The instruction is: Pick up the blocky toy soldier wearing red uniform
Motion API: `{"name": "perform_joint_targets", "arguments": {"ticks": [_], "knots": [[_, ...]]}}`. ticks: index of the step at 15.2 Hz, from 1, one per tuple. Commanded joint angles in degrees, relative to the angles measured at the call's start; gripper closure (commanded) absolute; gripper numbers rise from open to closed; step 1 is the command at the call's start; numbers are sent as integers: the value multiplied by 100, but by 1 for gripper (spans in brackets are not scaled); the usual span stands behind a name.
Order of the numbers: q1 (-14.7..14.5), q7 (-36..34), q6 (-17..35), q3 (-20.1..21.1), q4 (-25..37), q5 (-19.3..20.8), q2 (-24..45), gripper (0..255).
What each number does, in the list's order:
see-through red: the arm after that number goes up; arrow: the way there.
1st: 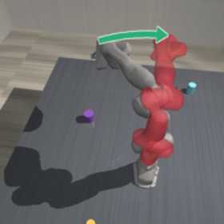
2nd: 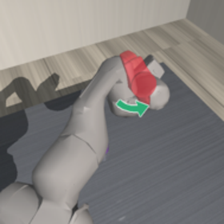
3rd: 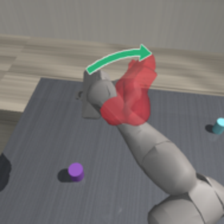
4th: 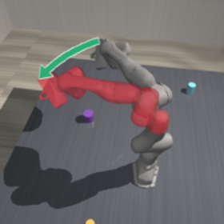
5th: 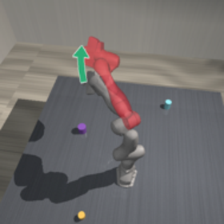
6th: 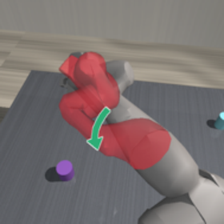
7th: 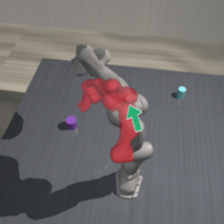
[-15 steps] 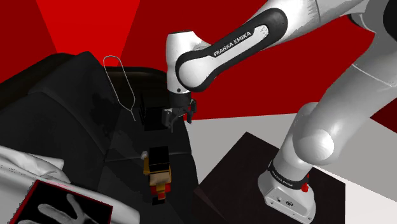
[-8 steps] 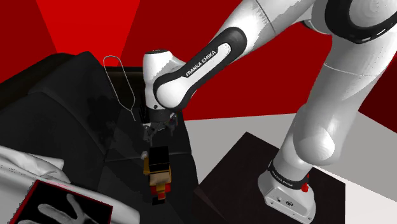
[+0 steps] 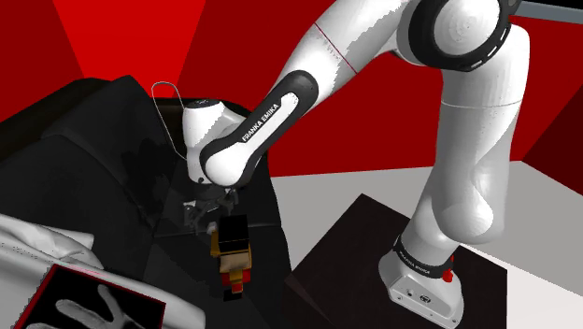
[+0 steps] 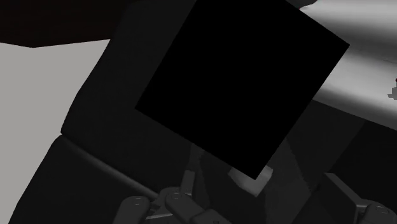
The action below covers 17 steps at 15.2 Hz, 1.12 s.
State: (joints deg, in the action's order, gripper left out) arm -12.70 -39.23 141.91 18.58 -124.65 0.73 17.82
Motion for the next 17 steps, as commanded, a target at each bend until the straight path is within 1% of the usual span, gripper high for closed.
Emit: {"name": "perform_joint_targets", "arguments": {"ticks": [1,5,7,8,17], "knots": [[-29,-37,120,-26,19,53,137,0],[-78,-89,374,-89,12,156,392,0],[-86,-96,411,-99,12,170,430,0],[-88,-98,409,-98,18,171,433,255],[-86,-96,410,-99,13,170,430,255]]}}
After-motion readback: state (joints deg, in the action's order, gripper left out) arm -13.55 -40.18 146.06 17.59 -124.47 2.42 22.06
